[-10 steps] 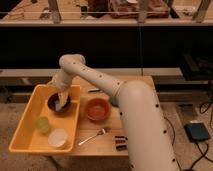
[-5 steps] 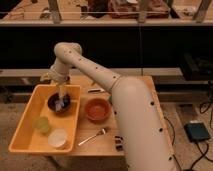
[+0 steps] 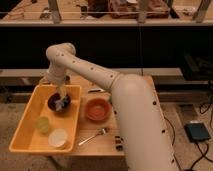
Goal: Place towel in red bowl
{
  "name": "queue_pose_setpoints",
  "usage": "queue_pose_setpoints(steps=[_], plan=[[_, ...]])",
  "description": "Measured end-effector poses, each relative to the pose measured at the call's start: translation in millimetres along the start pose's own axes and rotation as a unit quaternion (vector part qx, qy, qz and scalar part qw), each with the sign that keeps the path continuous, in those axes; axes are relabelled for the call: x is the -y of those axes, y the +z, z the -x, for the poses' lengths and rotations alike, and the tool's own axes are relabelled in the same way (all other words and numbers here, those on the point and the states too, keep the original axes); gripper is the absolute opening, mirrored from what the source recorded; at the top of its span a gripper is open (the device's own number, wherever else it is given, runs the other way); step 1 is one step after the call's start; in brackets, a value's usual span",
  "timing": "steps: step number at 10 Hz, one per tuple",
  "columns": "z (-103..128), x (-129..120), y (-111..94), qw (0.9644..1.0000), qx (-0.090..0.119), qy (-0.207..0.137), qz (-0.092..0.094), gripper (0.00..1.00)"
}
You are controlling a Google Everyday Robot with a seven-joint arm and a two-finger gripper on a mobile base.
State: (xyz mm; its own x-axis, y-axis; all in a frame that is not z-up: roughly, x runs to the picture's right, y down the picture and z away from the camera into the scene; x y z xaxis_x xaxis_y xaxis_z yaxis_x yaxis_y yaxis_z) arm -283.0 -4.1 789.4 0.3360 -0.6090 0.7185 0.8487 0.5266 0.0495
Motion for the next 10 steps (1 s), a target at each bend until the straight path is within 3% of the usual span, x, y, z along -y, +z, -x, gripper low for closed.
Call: queue_pose_setpoints(steps=[2, 7, 10], plan=[[1, -3, -1, 0.9997, -0.01, -0.022, 0.003, 0.8], [-6, -1, 9, 0.9987, -0.006, -0.05, 0.004, 0.8], [-9, -10, 20, 0.998, -0.003, -0.06, 0.02, 0.8]])
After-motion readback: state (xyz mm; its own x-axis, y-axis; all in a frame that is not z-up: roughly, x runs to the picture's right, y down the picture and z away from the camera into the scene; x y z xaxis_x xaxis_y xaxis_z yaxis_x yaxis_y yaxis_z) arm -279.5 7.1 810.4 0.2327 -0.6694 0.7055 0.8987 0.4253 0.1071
